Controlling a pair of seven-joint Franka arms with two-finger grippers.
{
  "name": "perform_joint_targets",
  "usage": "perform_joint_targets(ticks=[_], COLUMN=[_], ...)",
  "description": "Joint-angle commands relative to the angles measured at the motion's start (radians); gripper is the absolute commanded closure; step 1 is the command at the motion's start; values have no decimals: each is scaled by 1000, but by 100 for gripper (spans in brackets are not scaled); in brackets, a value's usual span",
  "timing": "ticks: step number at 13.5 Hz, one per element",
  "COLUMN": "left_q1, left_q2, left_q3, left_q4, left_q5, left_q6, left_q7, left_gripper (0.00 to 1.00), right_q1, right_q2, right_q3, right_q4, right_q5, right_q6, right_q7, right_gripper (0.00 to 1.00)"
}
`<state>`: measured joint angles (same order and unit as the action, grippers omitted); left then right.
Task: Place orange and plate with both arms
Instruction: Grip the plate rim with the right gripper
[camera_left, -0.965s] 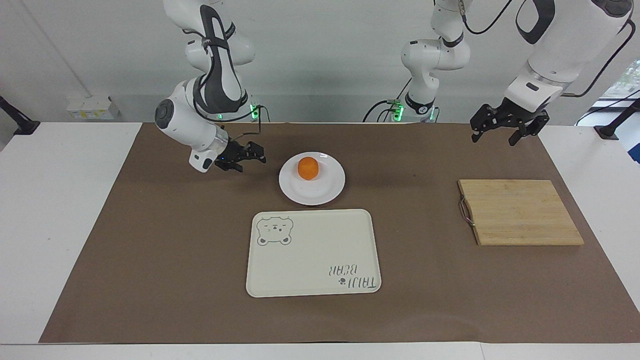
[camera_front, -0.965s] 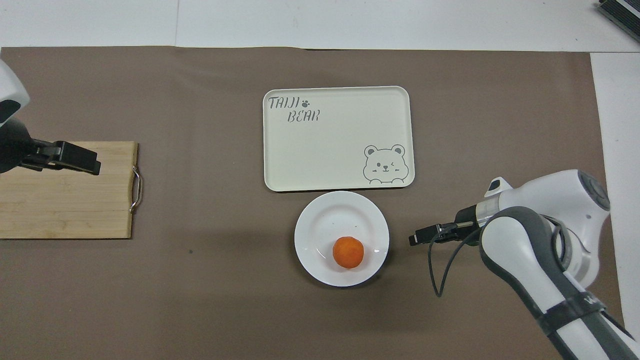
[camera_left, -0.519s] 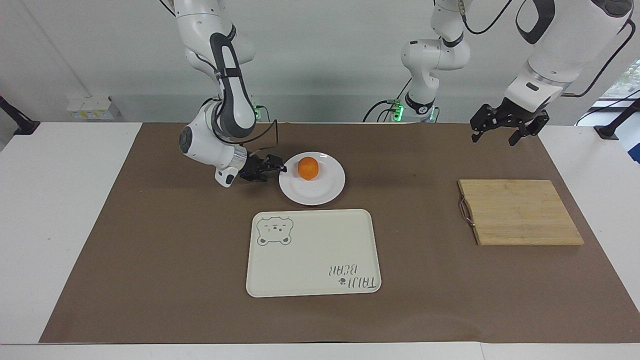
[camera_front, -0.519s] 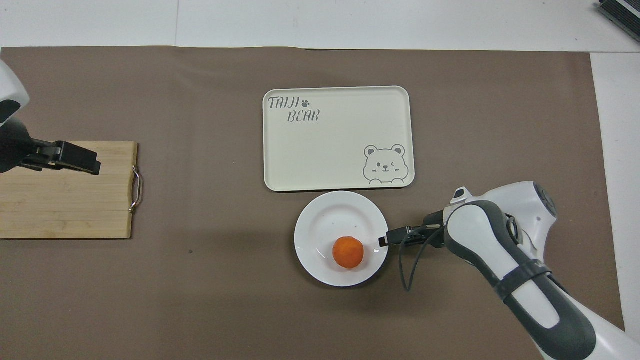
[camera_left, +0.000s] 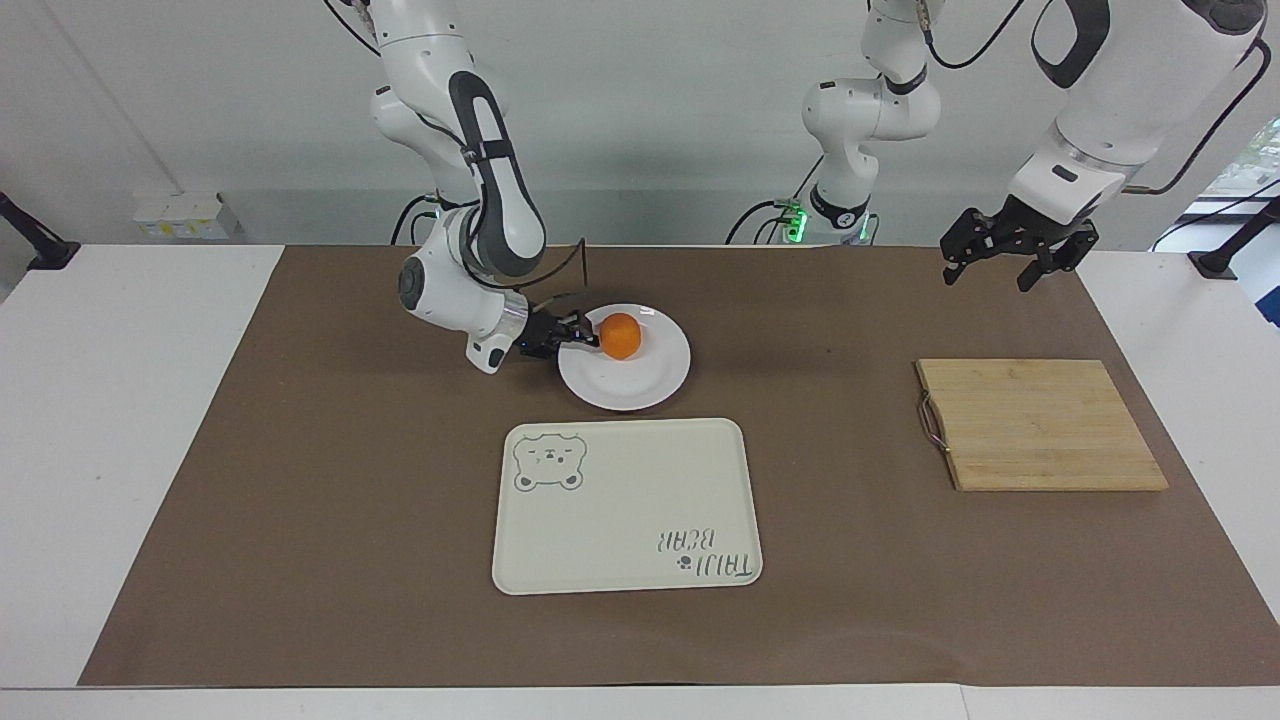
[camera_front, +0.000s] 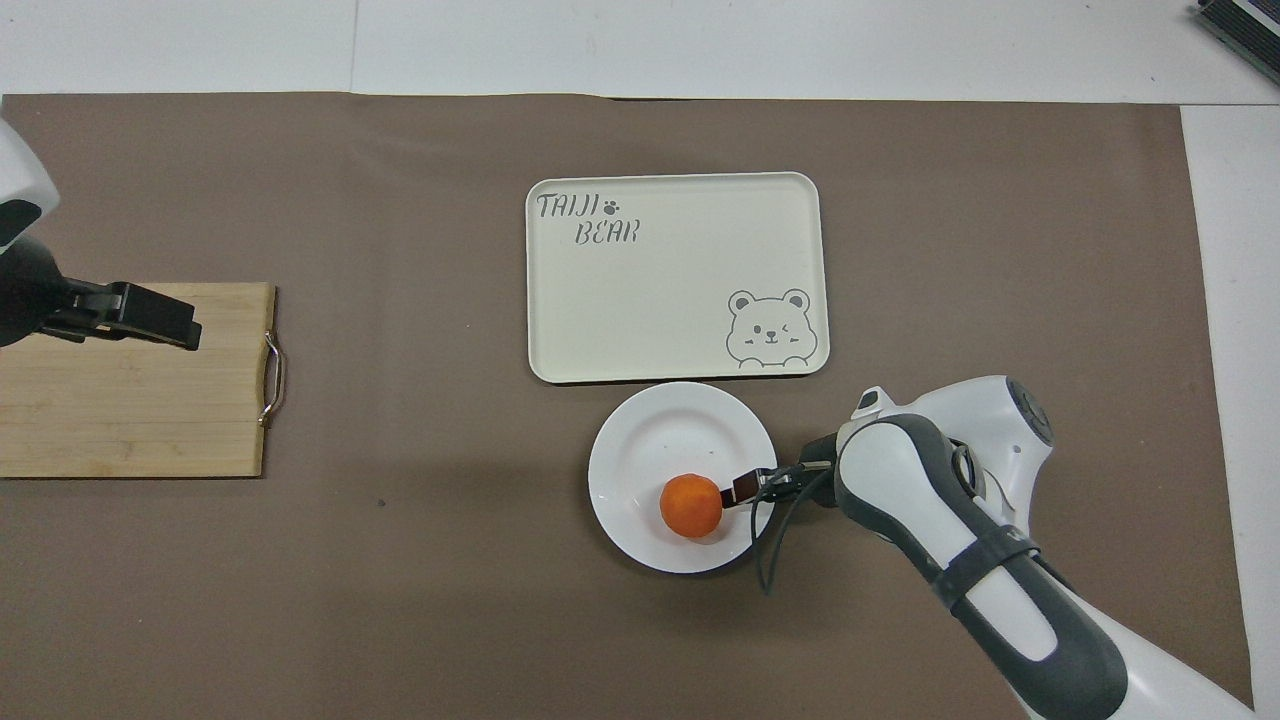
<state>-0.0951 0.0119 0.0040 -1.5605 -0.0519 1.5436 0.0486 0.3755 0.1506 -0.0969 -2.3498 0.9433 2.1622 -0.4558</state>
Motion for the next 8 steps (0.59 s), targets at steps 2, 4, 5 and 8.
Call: perform_joint_targets(ticks=[2, 4, 5, 8], left_q1=[3, 3, 3, 3], left_q2=[13, 13, 11, 13], left_q3=[-1, -1, -1, -1], left_q4=[28, 28, 28, 28], left_q5=[20, 20, 20, 20], left_q6=[-25, -23, -23, -23], left_q7=[-1, 0, 0, -1], left_gripper=[0, 0, 0, 0], right_q1=[-13, -38, -59, -112], right_q2=[9, 6, 4, 3], right_q3=[2, 2, 2, 2], right_q4=[6, 6, 6, 15], right_q5=[31, 34, 43, 58], right_q6=[-5, -28, -62, -149], right_q7=[6, 14, 19, 84], right_gripper=[100, 100, 100, 100])
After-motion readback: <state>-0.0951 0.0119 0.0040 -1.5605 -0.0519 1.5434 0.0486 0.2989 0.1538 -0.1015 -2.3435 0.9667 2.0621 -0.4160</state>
